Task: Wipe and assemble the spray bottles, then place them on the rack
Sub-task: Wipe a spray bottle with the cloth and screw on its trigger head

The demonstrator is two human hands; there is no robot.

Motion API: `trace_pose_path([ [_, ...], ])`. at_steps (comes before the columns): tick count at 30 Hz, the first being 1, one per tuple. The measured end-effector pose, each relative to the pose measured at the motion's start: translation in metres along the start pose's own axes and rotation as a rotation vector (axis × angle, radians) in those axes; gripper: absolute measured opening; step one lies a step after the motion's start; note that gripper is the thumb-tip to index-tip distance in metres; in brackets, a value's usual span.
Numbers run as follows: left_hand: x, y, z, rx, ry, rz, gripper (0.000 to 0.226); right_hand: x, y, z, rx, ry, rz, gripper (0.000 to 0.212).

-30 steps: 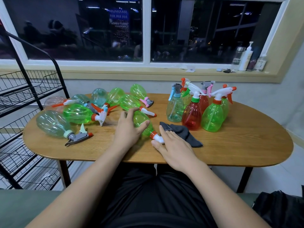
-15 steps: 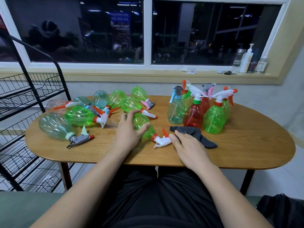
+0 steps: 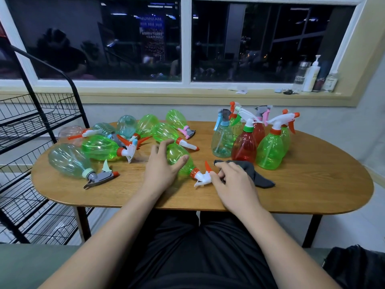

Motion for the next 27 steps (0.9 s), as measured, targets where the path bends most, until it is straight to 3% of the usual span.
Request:
trace_pose_path([
  [8,-0.001,0.001,-0.002,-0.029,0.026,-0.021,0.066,0.003,0.003,0.003,-0.004,-0.004,0.155,0.051],
  [14,-0.001,0.0,-0.002,-0.053,0.051,-0.025,0.065,0.009,0.002,0.0,0.377,0.09,0.195,0.042],
  [18,0.0,-0.001,-0.002,-0.095,0.078,-0.039,0.069,0.007,-0.002,-0.002,0.446,0.184,0.119,0.046],
  [21,0.001,-0.002,-0.002,-0.124,0.089,-0.062,0.073,0.005,-0.005,0.001,0.447,0.193,0.044,0.034],
  [24,0.0,-0.001,-0.003,-0.131,0.1,-0.075,0.077,0.0,-0.006,0.003,0.273,0.162,-0.144,0.018],
  [27,-0.001,-0.002,-0.004,-0.141,0.109,-0.075,0.08,-0.005,-0.004,0.008,0.1,0.125,-0.297,0.019],
])
Point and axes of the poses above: each hand's wrist, its own x-axis towards the middle knuckle, its own z-axis out of the palm, y = z × x, the point moved 1 cm from there along x, towards the middle knuckle, and after that the axes turned 13 degrees about x, right-handed, at the moved point
